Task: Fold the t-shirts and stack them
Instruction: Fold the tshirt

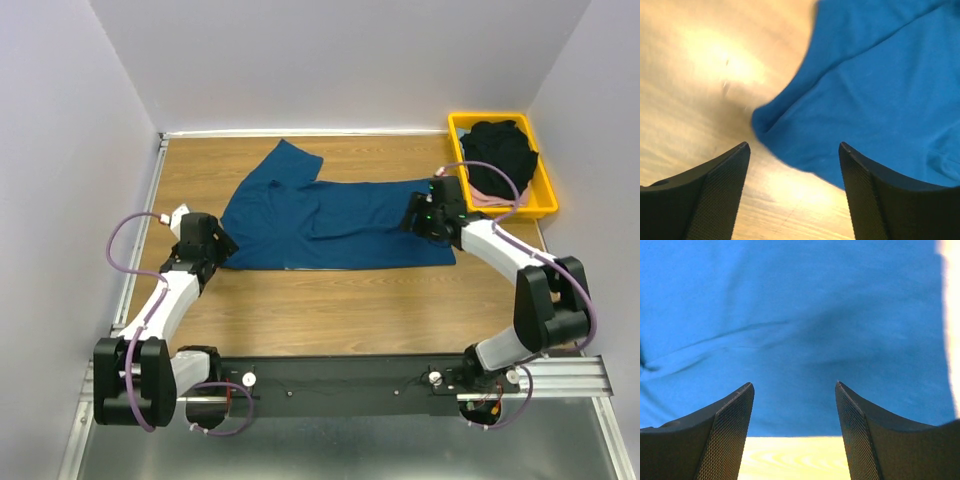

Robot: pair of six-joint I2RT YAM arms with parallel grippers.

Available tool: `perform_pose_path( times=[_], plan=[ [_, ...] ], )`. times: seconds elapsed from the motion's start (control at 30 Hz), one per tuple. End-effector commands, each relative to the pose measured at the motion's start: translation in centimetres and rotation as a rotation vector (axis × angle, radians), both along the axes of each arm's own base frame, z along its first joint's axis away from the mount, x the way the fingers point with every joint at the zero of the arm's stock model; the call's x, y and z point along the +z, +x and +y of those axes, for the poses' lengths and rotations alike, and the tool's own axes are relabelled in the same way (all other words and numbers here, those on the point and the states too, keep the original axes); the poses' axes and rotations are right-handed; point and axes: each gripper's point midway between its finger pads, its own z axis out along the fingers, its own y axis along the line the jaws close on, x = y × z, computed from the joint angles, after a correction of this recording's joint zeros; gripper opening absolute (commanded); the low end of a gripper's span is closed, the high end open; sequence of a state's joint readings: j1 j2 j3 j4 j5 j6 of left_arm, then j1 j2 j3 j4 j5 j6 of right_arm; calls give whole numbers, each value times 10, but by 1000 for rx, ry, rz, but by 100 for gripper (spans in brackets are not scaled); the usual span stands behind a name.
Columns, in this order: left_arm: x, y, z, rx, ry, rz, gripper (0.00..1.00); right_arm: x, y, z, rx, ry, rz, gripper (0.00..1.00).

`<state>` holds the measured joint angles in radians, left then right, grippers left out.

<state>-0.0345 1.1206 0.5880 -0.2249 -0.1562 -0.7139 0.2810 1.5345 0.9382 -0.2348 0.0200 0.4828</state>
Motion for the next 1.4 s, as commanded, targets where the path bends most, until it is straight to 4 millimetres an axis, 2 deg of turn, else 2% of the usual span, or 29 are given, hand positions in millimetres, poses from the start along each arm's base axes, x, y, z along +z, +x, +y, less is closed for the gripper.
perform_pose_path(
  times=[0.0,0.2,0.27,0.57,0.73,0.9,1.07,1.1,1.13,1.17,1.23,1.33,1.37],
  plan=[
    [-6,-1,4,93,-61,-20,77,-3,-15,-35,-135,117,38,72],
    [-23,-1,12,151,-62,-4,70,-17,-26,-56,-197,259,71,72],
    [-28,0,13,160,-60,1,66,-18,-28,-53,-190,289,69,71],
    [-32,5,11,152,-75,-16,53,-29,-39,-75,-257,402,97,70],
    [-38,4,12,163,-75,-16,53,-33,-43,-87,-285,417,93,68],
    [-45,-2,10,177,-93,6,52,-33,-45,-89,-288,432,90,67],
    [-40,-7,19,225,-70,-16,30,-42,-53,-100,-330,430,104,67],
    [-38,-7,27,250,-73,-25,24,-45,-55,-102,-342,432,111,67],
    [-36,-8,30,257,-75,-35,9,-50,-60,-106,-364,434,126,66],
    [-37,-9,32,262,-77,-40,2,-53,-62,-109,-378,432,130,66],
    [-31,-10,34,264,-89,-69,0,-63,-69,-117,-421,434,158,66],
    [-36,-20,44,321,-120,-87,0,-78,-82,-122,-483,477,216,66],
    [-44,-27,47,339,-130,-73,0,-83,-87,-123,-501,488,235,66]
  ],
)
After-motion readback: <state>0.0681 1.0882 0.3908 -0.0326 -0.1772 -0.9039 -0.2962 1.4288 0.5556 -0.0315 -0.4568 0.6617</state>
